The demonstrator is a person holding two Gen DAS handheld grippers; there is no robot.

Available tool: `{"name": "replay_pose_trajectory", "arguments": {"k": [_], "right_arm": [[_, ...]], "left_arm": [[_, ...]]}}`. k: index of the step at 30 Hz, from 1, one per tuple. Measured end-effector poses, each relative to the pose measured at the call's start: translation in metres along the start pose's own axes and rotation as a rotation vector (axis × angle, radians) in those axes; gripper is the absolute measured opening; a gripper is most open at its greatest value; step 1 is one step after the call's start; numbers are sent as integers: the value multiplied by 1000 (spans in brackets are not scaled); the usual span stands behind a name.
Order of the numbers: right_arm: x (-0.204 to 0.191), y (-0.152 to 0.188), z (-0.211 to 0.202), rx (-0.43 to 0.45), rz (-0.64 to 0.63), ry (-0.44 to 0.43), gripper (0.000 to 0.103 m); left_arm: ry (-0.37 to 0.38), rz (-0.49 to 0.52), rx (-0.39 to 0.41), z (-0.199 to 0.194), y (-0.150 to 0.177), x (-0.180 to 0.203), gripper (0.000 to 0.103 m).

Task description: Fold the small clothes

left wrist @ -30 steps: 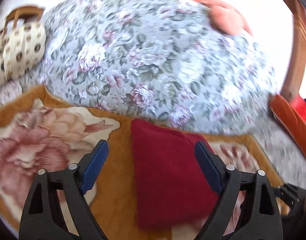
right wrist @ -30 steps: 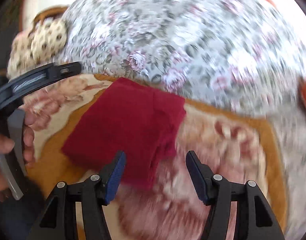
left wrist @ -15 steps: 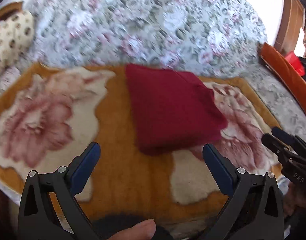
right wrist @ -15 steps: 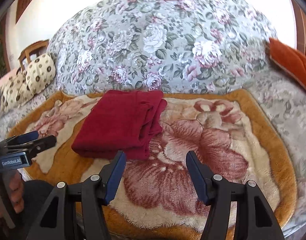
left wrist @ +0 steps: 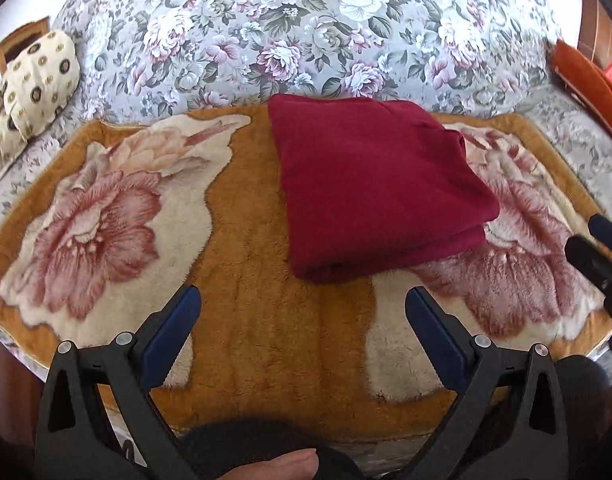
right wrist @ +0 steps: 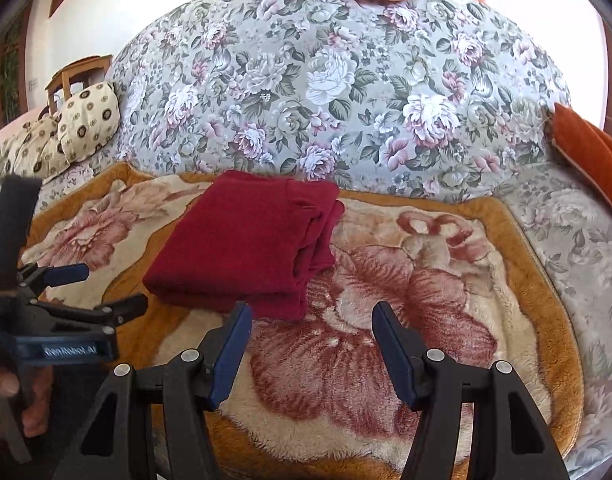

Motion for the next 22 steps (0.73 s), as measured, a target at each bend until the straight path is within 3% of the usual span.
{"name": "replay_pose_trajectory", "arguments": {"k": [8, 22], "right_arm": [[7, 1, 9, -43, 43, -31, 60], [4, 2, 11, -43, 33, -30, 60]], "left_arm": [[31, -25, -18, 4, -2, -6, 103], [41, -41, -12, 3, -2, -8, 103]]}}
Point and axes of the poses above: each gripper's, at about its wrist camera, not at the fingertips, and z roughly the way its jaws point, x to its right, y to its underside, the point moved 2 cm from there along z, roughly the way its jaws point, and after that the axes turned 1 degree about z, right-handed, at the moved point
